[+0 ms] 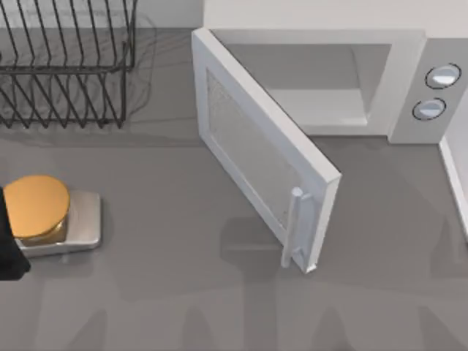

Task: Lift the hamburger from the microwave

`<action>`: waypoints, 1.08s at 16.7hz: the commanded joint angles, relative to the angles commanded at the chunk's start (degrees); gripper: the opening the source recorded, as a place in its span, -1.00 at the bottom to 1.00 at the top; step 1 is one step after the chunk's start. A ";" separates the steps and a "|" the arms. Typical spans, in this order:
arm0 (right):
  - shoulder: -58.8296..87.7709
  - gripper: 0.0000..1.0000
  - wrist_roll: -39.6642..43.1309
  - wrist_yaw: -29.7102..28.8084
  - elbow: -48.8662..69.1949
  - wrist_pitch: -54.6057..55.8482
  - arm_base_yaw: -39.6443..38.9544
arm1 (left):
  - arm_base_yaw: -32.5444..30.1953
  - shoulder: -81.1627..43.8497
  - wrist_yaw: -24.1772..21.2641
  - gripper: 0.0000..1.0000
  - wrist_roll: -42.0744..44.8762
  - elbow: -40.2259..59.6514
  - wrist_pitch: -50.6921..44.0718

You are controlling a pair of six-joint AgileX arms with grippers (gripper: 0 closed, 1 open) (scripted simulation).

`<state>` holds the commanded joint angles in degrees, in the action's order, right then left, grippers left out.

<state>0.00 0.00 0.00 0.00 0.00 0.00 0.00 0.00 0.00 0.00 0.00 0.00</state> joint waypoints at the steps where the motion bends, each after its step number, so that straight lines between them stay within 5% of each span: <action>1: 0.00 1.00 0.00 0.00 0.00 0.00 0.00 | 0.00 0.00 0.00 1.00 0.00 0.00 0.00; 9: 7.23 1.00 -1.04 -2.43 4.73 6.84 -5.01 | 0.00 0.00 0.00 1.00 0.00 0.00 0.00; 18: 52.23 1.00 -6.52 -14.55 24.12 31.74 -24.11 | 0.00 0.00 0.00 1.00 0.00 0.00 0.00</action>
<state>52.23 -6.52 -14.55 24.12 31.74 -24.11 0.00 0.00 0.00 0.00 0.00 0.00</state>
